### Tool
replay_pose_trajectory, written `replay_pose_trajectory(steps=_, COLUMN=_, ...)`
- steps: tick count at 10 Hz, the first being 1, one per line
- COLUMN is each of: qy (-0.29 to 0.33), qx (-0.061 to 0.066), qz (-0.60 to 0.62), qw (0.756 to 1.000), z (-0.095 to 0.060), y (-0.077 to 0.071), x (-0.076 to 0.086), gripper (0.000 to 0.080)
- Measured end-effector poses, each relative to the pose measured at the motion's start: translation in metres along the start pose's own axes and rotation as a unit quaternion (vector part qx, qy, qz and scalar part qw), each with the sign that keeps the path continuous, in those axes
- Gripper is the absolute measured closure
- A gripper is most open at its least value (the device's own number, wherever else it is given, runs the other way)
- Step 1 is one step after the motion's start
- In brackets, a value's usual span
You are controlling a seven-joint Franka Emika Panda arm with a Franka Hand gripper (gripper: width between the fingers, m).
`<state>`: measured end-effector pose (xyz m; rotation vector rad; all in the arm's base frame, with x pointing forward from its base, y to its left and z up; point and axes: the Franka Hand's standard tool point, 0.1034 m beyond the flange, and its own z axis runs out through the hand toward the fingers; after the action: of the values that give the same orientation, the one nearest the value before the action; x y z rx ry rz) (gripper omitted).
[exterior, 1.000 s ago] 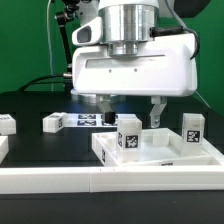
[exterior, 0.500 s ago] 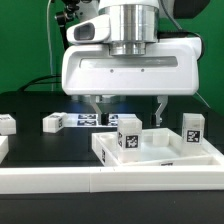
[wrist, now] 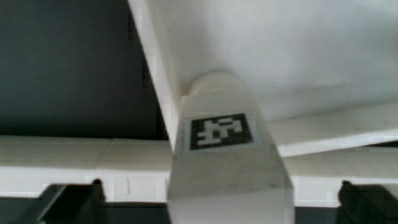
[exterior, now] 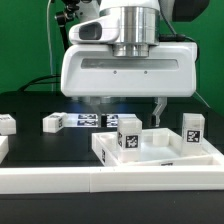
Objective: Assemble square table
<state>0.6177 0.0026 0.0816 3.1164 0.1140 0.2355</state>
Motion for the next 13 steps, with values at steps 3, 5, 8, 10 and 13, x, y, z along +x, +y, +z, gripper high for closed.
replay_pose_trajectory(steps=3, qy=0.0, qx=-0.001, qz=-0.008, qw=1.0, z=0.0, y=0.0006, x=0.0, gripper=0.051)
replay_pose_trajectory(steps=5, qy=0.0, qx=-0.001, qz=0.005, qw=1.0, z=-0.0001, y=0.0006, x=0.0, gripper=0.0509)
replay_pose_trajectory(steps=8, qy=0.0, qx=-0.001, qz=0.111, qw=0.994, z=-0.0002, y=0.0007, x=0.0002, gripper=0.0509)
replay_pose_trajectory(steps=10, qy=0.001, qx=0.004, qz=0.21, qw=0.978, z=-0.0006, y=0.0045, x=-0.0011, gripper=0.0509)
replay_pose_trajectory(steps=13, qy=0.001, qx=0.01, qz=0.364, qw=0.931, z=-0.0006, y=0.0015, x=-0.0022, gripper=0.0509)
